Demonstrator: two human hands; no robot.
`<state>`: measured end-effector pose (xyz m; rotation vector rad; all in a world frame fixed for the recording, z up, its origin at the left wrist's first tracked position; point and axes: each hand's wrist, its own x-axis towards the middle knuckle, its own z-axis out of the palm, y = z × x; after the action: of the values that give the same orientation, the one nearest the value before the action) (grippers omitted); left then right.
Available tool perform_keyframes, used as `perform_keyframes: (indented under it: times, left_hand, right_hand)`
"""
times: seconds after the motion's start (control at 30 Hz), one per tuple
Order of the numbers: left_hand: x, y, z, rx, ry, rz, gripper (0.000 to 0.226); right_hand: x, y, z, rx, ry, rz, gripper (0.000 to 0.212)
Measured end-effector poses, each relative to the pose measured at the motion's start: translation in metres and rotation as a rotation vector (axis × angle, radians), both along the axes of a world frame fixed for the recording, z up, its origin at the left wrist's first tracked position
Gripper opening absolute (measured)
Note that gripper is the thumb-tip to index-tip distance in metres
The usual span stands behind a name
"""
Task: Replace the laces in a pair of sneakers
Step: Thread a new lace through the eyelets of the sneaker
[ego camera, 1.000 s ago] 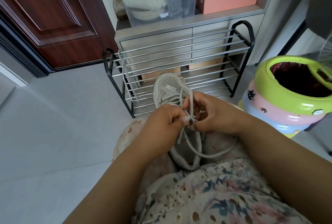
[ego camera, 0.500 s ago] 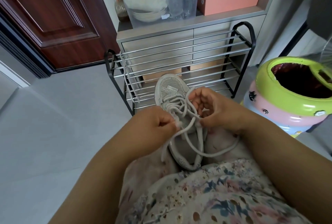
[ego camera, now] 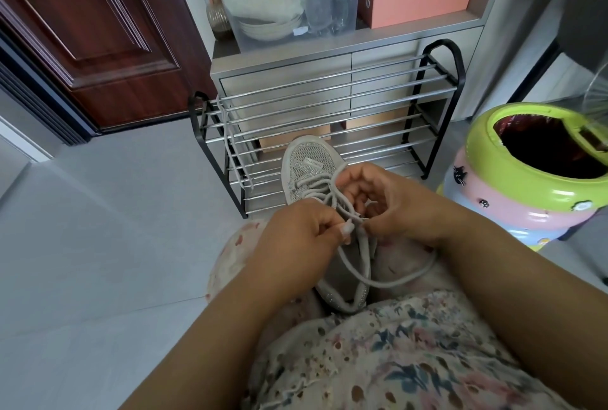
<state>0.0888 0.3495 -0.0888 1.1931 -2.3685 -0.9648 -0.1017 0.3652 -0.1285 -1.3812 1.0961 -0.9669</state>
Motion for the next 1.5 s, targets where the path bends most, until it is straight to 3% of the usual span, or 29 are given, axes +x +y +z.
perform_keyframes:
  times: [0.13, 0.3, 0.47, 0.67, 0.73, 0.8, 0.87, 0.97, 1.1, 1.23, 1.37, 1.5]
  left_hand:
    - [0.002, 0.000, 0.002, -0.009, -0.008, -0.033, 0.025]
    - [0.015, -0.007, 0.008, -0.005, 0.041, -0.071, 0.024]
    - [0.032, -0.011, 0.019, 0.004, 0.089, -0.170, 0.018]
    - [0.057, -0.012, 0.052, 0.211, 0.336, -0.386, 0.018]
    - [0.058, -0.013, 0.054, 0.231, 0.181, -0.361, 0.017]
    - [0.053, -0.014, 0.042, 0.129, -0.035, -0.262, 0.021]
    - [0.039, -0.009, 0.029, -0.010, -0.123, -0.127, 0.032]
    - [0.017, -0.001, 0.017, -0.038, -0.092, -0.020, 0.033]
    - [0.000, -0.001, 0.001, -0.102, -0.183, -0.068, 0.037]
    - [-0.001, -0.002, -0.003, -0.051, -0.130, -0.009, 0.028]
    - [-0.004, 0.000, -0.005, -0.136, -0.157, -0.075, 0.028]
    - [-0.005, -0.002, -0.009, -0.008, -0.071, -0.086, 0.032]
  right_hand:
    - [0.004, 0.001, 0.000, 0.006, -0.060, 0.036, 0.059]
    - [0.005, 0.004, 0.004, 0.004, -0.165, 0.095, 0.040]
    - [0.003, 0.003, 0.002, 0.115, -0.486, -0.066, 0.014]
    - [0.012, 0.003, 0.006, 0.131, -0.294, -0.207, 0.022]
    - [0.015, 0.003, 0.009, 0.133, -0.271, -0.244, 0.021]
    - [0.016, 0.003, 0.010, 0.150, -0.308, -0.268, 0.025]
    - [0.017, 0.004, 0.012, 0.176, -0.330, -0.281, 0.030]
    - [0.020, 0.006, 0.012, 0.203, -0.317, -0.294, 0.033]
    - [0.022, 0.007, 0.015, 0.197, -0.291, -0.319, 0.030]
    - [0.023, 0.007, 0.016, 0.182, -0.275, -0.334, 0.029]
    - [0.025, 0.005, 0.014, 0.204, -0.295, -0.317, 0.027]
    - [0.026, 0.005, 0.014, 0.218, -0.313, -0.330, 0.027]
